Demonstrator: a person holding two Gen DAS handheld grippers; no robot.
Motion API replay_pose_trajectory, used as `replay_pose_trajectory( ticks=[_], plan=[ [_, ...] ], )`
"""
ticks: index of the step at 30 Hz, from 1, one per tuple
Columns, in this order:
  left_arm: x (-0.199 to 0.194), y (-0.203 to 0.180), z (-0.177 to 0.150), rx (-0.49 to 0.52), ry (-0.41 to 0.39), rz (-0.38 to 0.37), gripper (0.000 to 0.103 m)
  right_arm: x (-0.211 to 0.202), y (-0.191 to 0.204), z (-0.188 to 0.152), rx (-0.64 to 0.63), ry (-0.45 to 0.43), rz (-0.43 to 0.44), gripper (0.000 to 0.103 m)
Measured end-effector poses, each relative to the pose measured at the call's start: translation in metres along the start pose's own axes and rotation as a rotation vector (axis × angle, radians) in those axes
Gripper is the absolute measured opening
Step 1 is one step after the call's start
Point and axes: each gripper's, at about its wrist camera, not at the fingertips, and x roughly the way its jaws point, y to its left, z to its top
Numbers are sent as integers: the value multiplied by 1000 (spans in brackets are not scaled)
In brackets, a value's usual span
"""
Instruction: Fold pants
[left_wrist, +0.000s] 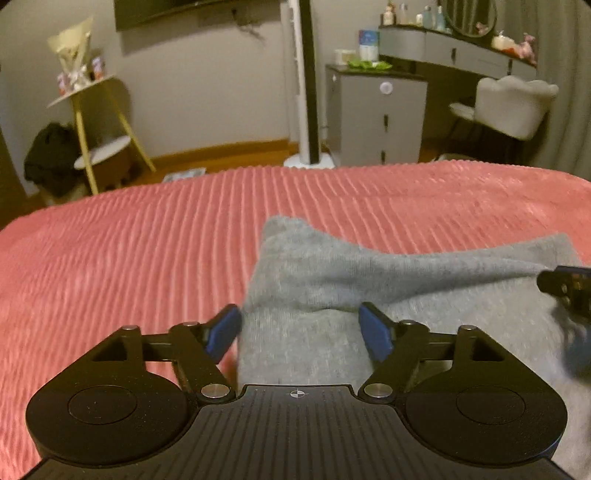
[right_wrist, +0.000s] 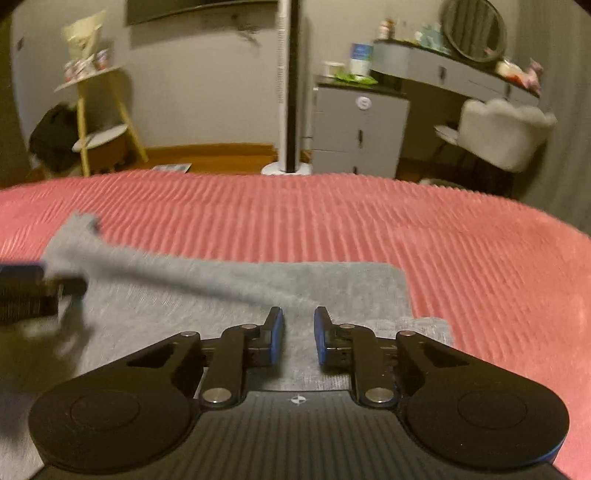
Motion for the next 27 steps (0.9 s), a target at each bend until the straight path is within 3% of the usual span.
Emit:
replay_pose_trajectory(
  ticks=[2,3,5,7,9,12,14,17,24,26,27],
  plan=[
    [-10,6,-3,-24,6,-24,75,4,-5,2,44,12,8,16],
    [-18,10,-6,-49,16,-51,69,1,-4,1,42,13,8,16],
    [-37,14,-19,-68,41,-125,67,-13,-3,-2,35,1,22,19],
    [-55,14,-40,-46,41,-166,67,-36,-6,-13,66,0,104,22],
    [-66,11,-66,-10,62,-190,69,-54,-7,-37,86,60,193,23],
    [-82,8,-94,45,19,-166,69,-86,-7,-77,-6,12,189,23],
    [-86,17,-95,-16,49,-175,69,-101,-16,-90,13,10,193,23],
    [-92,26,-98,-112,90,-177,69,-112,-33,-96,82,30,210,21],
    [-129,21,-110,-98,83,-96,73,-122,-27,-104,-21,25,187,22],
    [-142,18,-120,-107,124,-79,83,-132,-27,-103,-11,43,154,22],
    [-147,16,-126,-109,158,-91,82,-139,-23,-106,-23,63,120,23]
  ],
)
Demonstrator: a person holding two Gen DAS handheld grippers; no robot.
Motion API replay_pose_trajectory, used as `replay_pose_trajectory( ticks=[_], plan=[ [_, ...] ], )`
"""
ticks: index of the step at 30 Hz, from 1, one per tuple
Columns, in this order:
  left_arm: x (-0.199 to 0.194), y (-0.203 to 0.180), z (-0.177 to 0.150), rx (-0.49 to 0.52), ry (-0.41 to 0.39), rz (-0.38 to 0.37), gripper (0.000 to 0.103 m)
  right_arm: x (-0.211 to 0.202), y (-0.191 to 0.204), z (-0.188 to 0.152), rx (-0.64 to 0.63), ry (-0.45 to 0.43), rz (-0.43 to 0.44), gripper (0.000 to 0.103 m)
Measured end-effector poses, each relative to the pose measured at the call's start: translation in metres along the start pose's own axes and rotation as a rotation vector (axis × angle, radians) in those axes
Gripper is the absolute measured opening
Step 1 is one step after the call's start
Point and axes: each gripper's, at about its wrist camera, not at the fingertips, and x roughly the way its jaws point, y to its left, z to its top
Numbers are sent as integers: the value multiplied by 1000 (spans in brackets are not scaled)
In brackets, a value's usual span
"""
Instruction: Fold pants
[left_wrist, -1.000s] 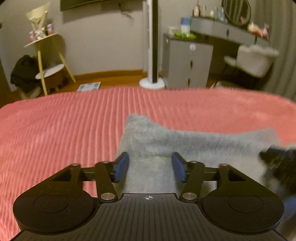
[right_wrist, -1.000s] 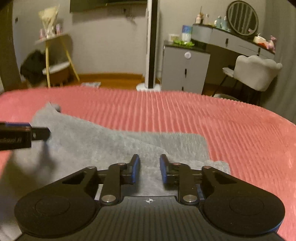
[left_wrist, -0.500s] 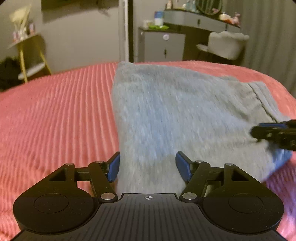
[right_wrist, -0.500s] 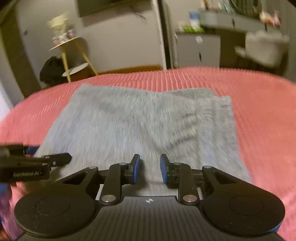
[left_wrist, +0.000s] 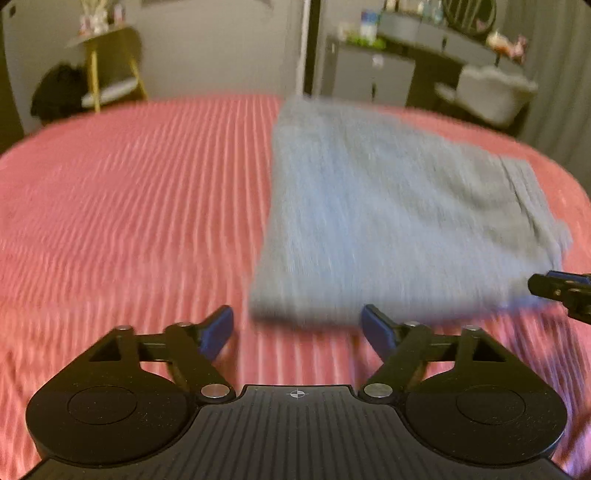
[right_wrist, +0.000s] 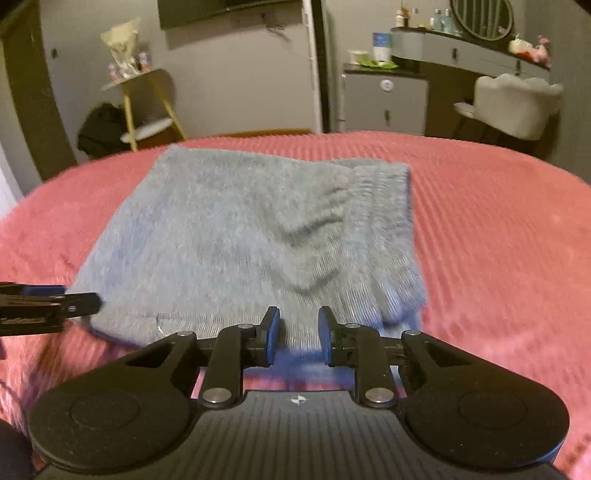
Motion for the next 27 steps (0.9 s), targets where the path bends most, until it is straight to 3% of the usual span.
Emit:
replay_pose_trajectory(
  ticks=[2,3,5,8,11,13,15,18,21,24,27],
  plan=[
    [-9,-3,-20,-7,33,-42,82,1,3,-10,28,118,-108,75],
    [-16,-4,-32,-15,28,-62,83,0,0,-22,52,162,-121,74],
    [-29,-4,-50,-40,-21,-71,86,-17,-3,-48,90,167,-58,75],
    [-42,-9,-57,-58,-83,-20,87,-44,4,-77,104,152,-26,89],
    [-52,-13,-56,-8,-114,32,90,-63,19,-89,90,130,-59,93],
    [-62,-13,-57,6,-109,30,90,-75,28,-88,72,113,-82,99],
    [-79,-11,-57,-11,-107,15,92,-89,38,-85,46,79,-100,99],
    [-107,-11,-53,-20,-165,-11,97,-104,52,-74,8,37,-121,99],
    [-123,-14,-42,14,-224,-29,101,-107,62,-58,-14,51,-176,99],
    [-114,-21,-37,53,-252,9,101,-105,65,-47,-28,53,-171,99],
    [-87,-24,-34,52,-220,29,101,-99,63,-39,-8,36,-198,99]
  ],
)
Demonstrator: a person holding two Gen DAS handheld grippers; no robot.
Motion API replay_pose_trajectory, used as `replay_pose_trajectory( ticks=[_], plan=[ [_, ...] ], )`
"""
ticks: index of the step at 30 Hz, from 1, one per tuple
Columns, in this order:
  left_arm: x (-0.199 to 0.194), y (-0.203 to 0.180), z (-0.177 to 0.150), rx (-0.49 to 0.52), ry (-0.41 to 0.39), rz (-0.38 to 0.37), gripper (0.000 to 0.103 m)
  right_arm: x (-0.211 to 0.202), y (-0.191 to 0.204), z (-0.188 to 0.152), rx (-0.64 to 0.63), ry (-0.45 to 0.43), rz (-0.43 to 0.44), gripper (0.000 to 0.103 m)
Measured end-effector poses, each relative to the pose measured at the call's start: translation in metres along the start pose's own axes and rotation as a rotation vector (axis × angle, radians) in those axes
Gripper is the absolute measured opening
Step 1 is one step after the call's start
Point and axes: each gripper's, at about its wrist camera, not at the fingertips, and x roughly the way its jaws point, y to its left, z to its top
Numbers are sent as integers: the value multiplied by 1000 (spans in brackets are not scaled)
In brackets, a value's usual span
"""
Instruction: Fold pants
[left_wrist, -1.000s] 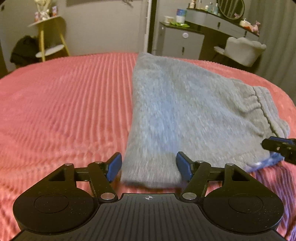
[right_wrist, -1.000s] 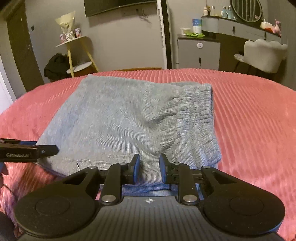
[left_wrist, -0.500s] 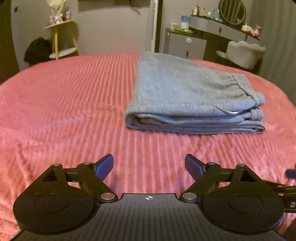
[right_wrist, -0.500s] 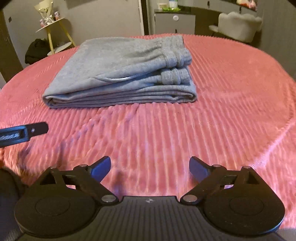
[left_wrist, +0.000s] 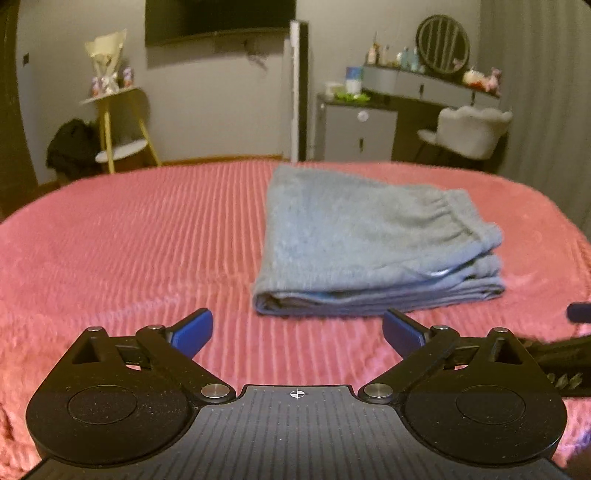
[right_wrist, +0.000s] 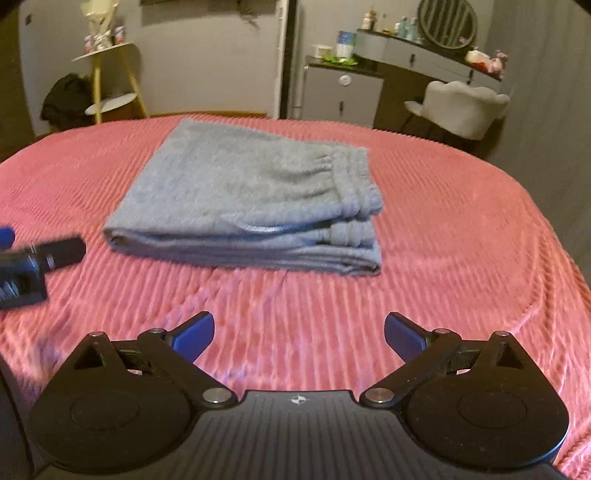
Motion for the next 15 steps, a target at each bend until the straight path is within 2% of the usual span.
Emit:
replay_pose_trajectory(
  ticks=[3,5,8,12,15],
  plan=[
    [19,3,-7,-31,4,-60,101,10,-3,4,22,-15,-18,99],
    [29,0,-11,-30,-4,-72,101,19,-3,5,13,-42,-29,99],
    [48,-6,-17,-32,15,-45,101,33,-5,3,-3,-95,-13,99],
    [67,-9,-20,-57,60,-55,101,51,-11,-4,-7,-148,-17,99],
    [76,-13,-22,-50,93,-46,101,63,-14,-10,2,-131,-16,99]
  ],
)
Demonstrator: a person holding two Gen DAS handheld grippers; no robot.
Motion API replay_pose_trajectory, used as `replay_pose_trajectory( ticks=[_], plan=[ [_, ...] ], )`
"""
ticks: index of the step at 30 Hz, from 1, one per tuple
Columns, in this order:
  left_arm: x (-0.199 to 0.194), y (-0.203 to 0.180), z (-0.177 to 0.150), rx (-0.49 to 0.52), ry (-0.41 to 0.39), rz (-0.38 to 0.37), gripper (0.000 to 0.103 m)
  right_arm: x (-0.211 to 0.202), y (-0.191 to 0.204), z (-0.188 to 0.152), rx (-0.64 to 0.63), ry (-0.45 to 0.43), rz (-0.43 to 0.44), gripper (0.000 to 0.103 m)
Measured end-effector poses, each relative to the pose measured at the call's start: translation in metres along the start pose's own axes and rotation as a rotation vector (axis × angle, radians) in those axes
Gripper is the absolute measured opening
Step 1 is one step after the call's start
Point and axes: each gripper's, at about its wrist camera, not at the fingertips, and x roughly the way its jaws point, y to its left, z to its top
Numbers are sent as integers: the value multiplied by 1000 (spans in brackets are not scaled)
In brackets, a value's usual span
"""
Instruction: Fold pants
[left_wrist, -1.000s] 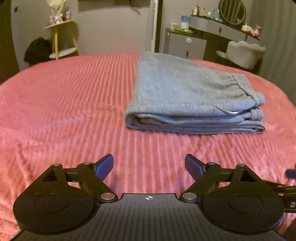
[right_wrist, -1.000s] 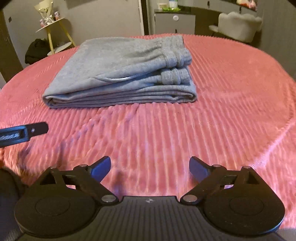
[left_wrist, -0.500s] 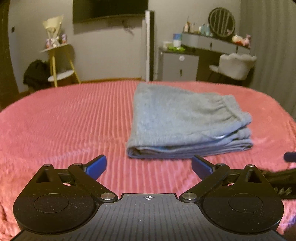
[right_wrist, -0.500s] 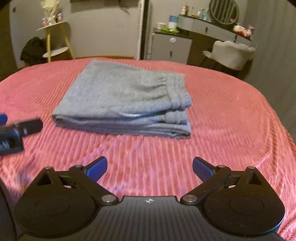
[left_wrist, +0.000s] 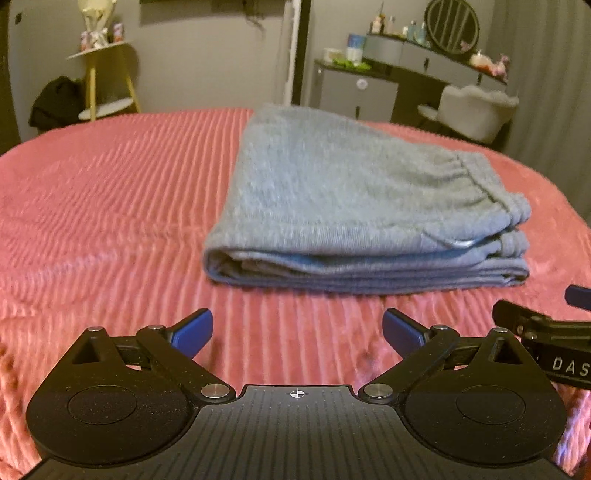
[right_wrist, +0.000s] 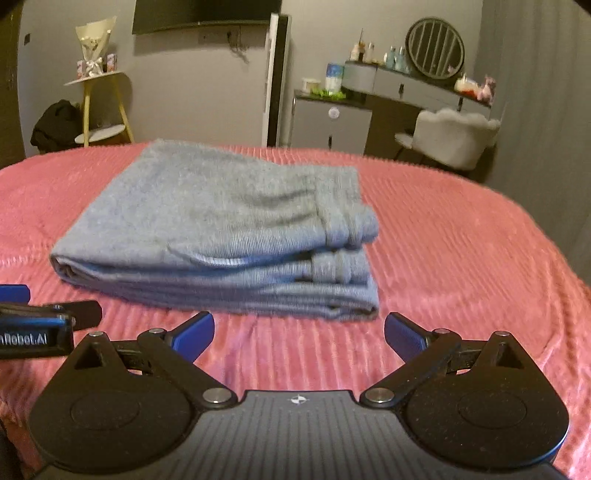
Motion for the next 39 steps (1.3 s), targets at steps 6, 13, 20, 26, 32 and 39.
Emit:
replay_pose_trajectory(
  ticks=[6,13,20,26,32,39],
  plan=[
    [-1,-2,-2,10,2,12,101,8,-6,-7,32,12,41,99],
    [-5,3,-2,-6,-11,23,101,4,-6,-6,49,-29,80,99],
    [-7,1,-3,8,-4,27,101,4,-9,-7,58,-42,70,99],
    [-7,3,-3,0,-3,26,101,4,-12,-7,67,-45,70,99],
    [-7,3,-3,-3,-9,37,101,6,-13,-7,79,-39,79,99],
    [-7,5,-2,-9,-8,41,101,8,-16,-8,92,-32,78,99]
  ],
)
